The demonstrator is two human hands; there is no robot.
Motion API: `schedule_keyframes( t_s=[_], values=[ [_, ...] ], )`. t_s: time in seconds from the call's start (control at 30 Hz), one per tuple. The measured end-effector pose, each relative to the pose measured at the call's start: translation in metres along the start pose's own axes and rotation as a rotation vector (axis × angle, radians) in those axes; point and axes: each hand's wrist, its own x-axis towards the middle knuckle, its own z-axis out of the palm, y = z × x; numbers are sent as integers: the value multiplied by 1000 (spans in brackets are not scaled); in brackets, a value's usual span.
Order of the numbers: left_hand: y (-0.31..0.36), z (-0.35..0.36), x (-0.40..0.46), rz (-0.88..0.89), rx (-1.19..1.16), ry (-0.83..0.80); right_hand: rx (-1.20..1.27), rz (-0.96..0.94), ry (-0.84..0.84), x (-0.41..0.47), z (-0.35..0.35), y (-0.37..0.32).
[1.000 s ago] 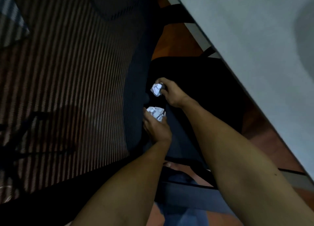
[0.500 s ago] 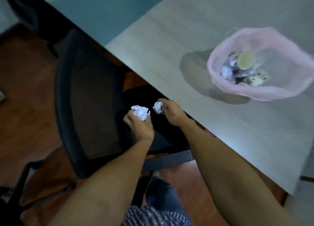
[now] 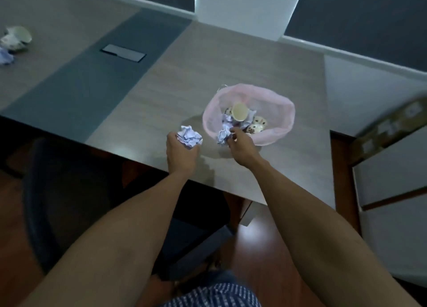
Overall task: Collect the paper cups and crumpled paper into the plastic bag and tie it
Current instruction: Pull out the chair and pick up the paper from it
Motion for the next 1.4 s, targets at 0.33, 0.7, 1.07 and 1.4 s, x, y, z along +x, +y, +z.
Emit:
schedule_keyframes(
  t_s=[0.33,0.7,1.07,1.4],
  values=[
    [63,111,49,89,163,-249,4,69,227,81,-79,57],
    [55,149,67,149,279,-249,-118,128,180,133,-89,85],
    [51,64,72,206,386,-161,-238,96,229,106,-52,38],
    [28,-72,66,358,441,-225,-202,9,86,19,22,-36]
  ],
)
